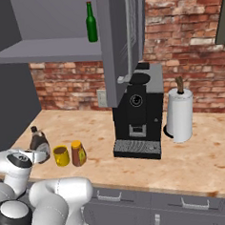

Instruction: Pick the syrup bottle and honey bottle from the cabinet and place them next to the mug.

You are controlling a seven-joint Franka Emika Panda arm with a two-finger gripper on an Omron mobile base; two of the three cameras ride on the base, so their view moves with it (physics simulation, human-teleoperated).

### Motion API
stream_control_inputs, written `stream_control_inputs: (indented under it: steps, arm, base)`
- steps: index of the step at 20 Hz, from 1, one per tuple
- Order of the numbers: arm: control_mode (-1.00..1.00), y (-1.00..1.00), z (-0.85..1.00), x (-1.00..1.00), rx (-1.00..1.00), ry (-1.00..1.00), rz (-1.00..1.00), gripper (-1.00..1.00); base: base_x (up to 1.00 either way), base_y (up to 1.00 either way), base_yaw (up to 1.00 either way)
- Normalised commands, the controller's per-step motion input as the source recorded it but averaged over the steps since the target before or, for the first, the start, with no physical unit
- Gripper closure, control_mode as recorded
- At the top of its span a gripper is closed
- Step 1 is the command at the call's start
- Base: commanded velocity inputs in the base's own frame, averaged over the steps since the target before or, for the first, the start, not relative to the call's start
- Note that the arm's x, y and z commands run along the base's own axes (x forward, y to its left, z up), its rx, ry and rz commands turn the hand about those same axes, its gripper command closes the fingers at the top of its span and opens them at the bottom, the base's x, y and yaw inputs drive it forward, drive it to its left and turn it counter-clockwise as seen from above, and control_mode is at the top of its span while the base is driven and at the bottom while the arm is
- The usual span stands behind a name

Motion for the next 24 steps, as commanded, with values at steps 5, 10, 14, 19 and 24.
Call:
stream_control_inputs:
  steps: [5,10,14,19,24]
  arm:
    - [-1.00,0.00,0.00,0.00,0.00,0.00,0.00,-1.00]
    - [-1.00,0.02,0.00,-0.03,0.00,0.00,0.00,-1.00]
    - [-1.00,0.12,0.00,-0.35,0.00,-0.03,0.00,-1.00]
    - [-1.00,0.01,0.17,-0.38,0.00,-0.09,0.00,-1.00]
    - [-1.00,-0.11,0.56,-0.40,0.02,-0.10,0.00,-1.00]
  base:
    - [0.00,0.00,0.00]
    - [0.00,0.00,0.00]
    - [0.00,0.00,0.00]
    - [0.00,0.00,0.00]
    - [0.00,0.00,0.00]
